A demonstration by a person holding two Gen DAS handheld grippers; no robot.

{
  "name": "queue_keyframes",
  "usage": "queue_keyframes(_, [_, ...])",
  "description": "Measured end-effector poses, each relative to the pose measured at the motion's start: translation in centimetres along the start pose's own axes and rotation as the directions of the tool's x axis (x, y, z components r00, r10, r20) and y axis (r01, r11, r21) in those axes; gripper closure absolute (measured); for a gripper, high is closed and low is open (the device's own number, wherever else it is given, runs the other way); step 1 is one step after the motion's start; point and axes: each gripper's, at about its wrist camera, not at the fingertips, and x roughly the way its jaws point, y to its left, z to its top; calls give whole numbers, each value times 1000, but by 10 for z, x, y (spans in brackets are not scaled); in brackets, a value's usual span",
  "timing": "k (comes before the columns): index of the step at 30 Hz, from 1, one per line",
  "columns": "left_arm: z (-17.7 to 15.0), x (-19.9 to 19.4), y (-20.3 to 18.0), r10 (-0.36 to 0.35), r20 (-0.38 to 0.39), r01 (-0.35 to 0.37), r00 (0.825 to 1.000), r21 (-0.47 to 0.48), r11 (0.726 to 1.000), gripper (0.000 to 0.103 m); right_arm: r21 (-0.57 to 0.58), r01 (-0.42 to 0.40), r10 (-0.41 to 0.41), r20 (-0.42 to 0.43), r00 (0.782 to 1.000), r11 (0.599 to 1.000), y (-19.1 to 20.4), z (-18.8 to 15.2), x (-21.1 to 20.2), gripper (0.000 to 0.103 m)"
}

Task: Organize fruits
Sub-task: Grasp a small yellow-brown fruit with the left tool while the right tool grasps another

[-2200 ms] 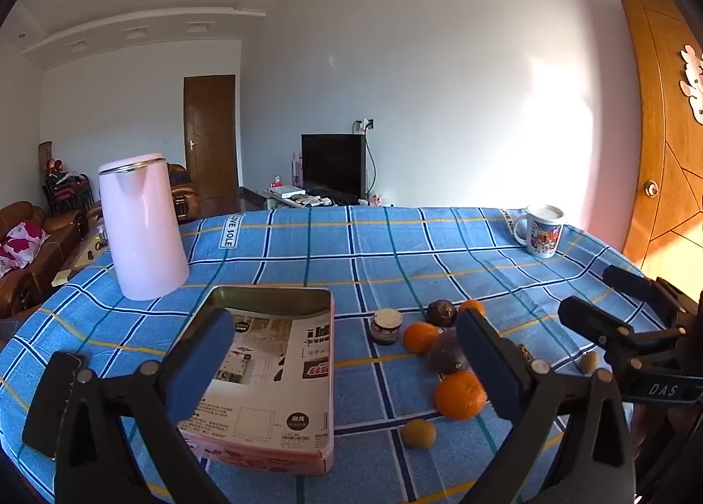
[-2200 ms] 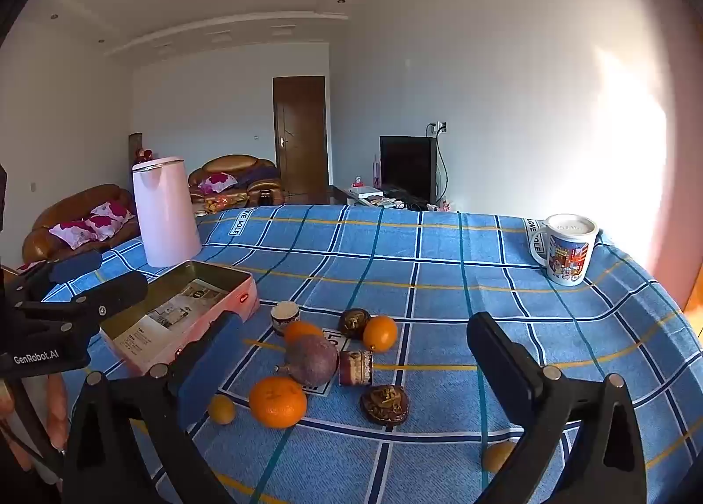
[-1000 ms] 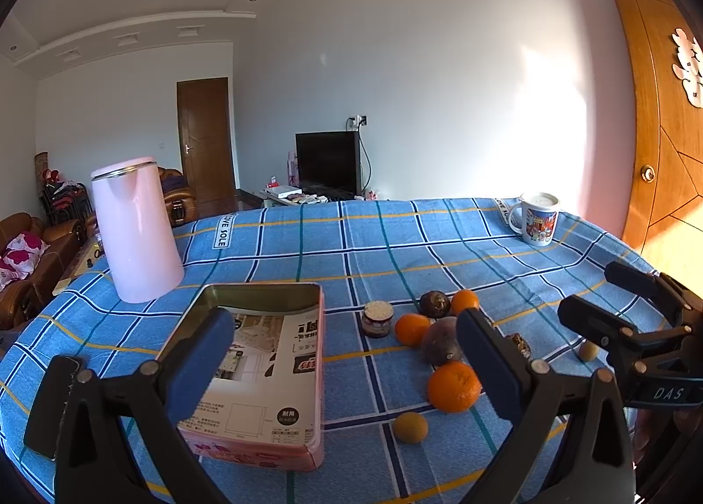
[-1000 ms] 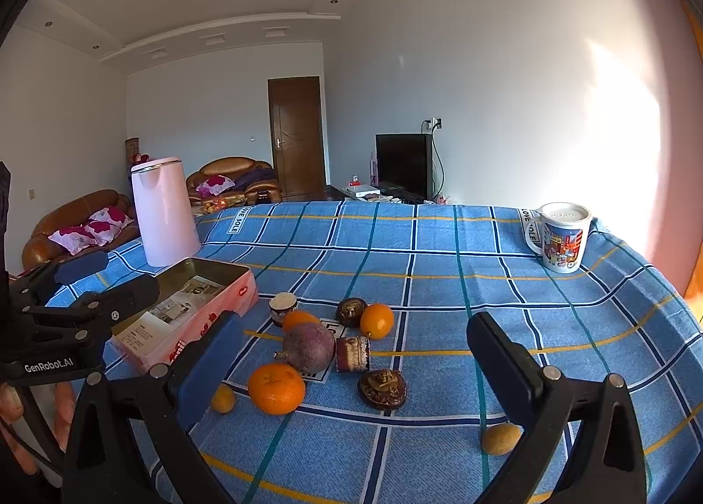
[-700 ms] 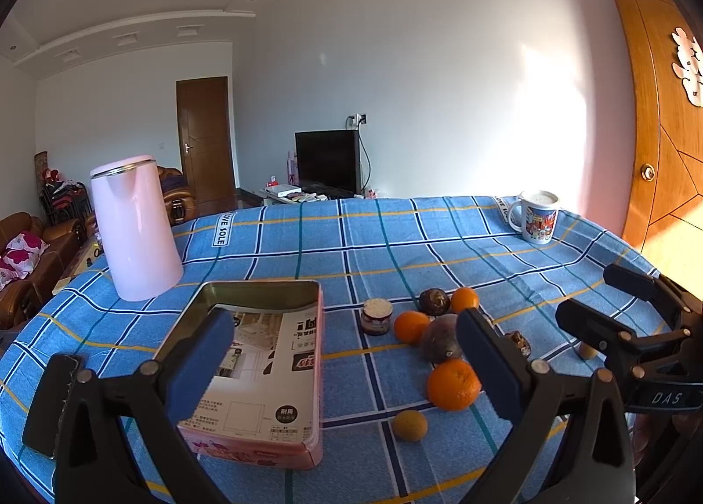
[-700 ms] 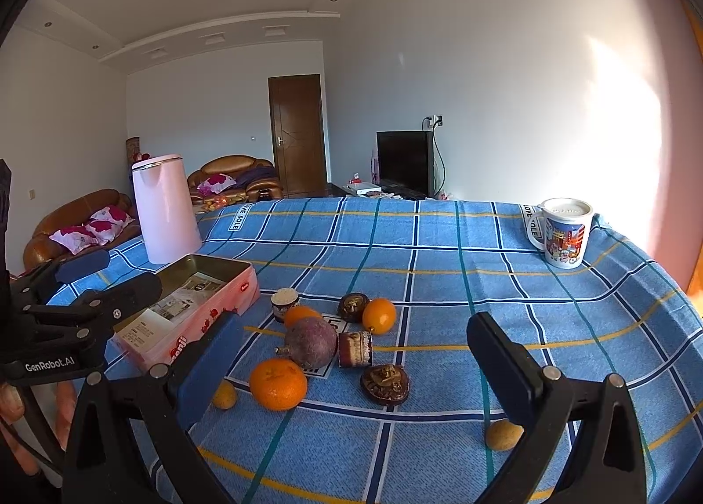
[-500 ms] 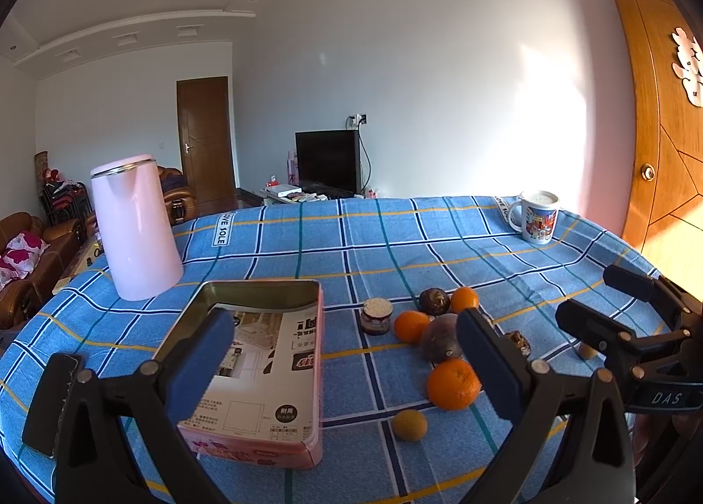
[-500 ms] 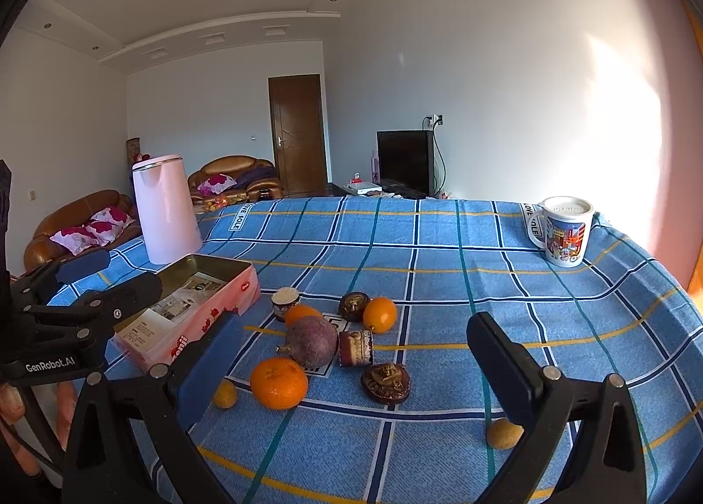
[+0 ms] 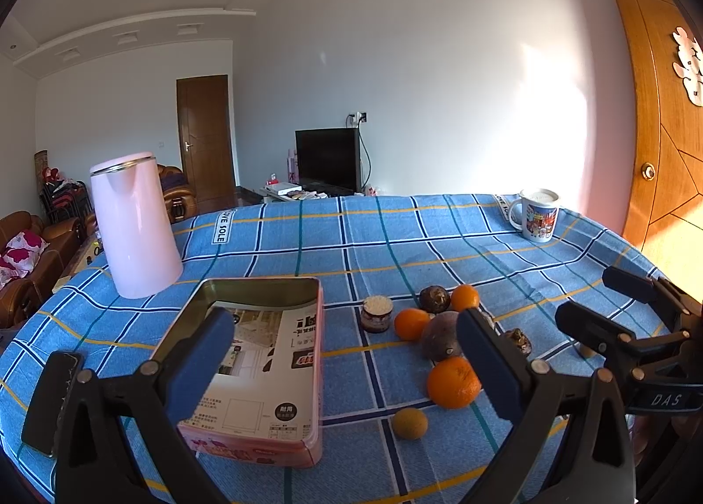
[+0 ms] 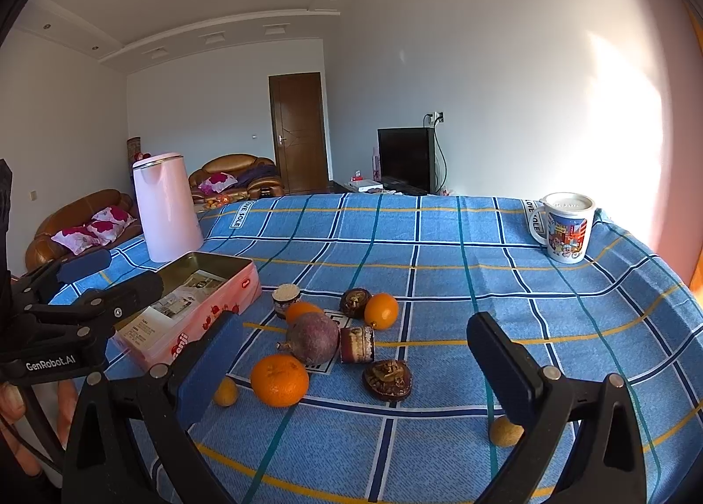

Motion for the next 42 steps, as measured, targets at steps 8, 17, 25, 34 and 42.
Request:
queue_keyframes(8, [-1,0,-1,-4,-1,4,1000,0,1000,0,0,5,-5,-4,1000,1000,-1,0,1,1])
queue_keyframes(17, [-21,5,-10,-31,-41,32,999,13,999,0,-37,145,-147,-52,988,989,-24,-19,2,1])
queue_keyframes(25, [-44,20,-43,-85,-123,96,989,89,991,6,23,234,-230,-118,966,972,-82,-50,-2,2])
queue_keyframes(34, [-54,37,-46,-155,-215,173,964,68,983,40,32,186,-176,-204,963,982,-91,-60,15,25])
queue_keyframes(42, [-64,49,-47,-184,-285,205,941,46,978,49,32,142,-130,-245,961,989,-89,-67,25,45])
